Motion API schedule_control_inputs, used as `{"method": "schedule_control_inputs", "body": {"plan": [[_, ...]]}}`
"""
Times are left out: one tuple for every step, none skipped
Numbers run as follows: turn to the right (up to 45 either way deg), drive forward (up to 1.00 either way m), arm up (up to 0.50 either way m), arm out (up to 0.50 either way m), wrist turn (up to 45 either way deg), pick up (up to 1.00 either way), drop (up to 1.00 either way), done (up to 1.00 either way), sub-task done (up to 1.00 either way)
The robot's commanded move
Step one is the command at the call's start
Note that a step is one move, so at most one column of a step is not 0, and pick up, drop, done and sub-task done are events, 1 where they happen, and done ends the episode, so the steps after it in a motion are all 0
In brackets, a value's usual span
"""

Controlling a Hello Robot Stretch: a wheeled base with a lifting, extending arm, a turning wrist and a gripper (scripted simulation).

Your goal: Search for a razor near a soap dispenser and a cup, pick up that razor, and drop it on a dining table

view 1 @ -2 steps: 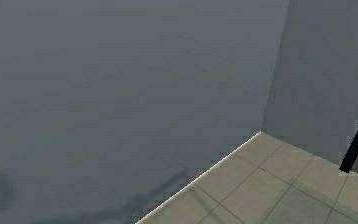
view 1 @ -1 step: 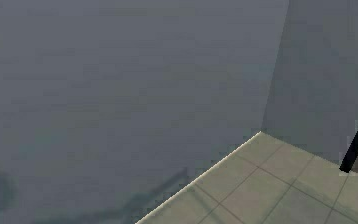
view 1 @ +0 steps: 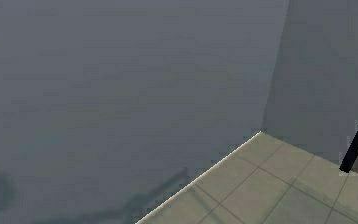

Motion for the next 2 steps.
{"method": "schedule_control_inputs", "body": {"plan": [[0.0, 0.0, 0.1, 0.0, 0.0, 0.0, 0.0, 0.0, 0.0], [0.0, 0.0, 0.0, -0.08, 0.0, 0.0, 0.0, 0.0, 0.0]]}}
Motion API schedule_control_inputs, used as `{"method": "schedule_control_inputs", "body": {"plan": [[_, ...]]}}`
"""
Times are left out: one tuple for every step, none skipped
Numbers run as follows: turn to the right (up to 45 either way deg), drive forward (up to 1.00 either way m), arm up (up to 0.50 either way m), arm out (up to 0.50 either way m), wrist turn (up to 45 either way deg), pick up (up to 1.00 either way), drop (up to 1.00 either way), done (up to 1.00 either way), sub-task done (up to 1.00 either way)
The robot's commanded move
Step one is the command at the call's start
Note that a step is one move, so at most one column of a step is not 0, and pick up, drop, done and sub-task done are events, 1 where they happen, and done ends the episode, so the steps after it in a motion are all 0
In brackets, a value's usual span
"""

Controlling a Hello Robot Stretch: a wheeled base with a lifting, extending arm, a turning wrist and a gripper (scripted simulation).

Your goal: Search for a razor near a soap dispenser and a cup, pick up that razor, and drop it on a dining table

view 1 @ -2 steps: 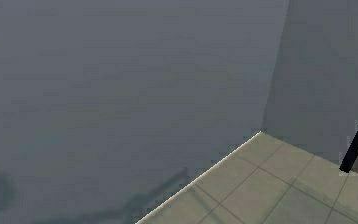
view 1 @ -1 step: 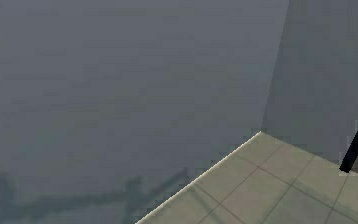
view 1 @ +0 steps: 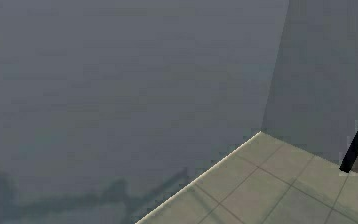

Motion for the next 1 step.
{"method": "schedule_control_inputs", "body": {"plan": [[0.0, 0.0, 0.0, 0.0, 0.0, 0.0, 0.0, 1.0, 0.0]]}}
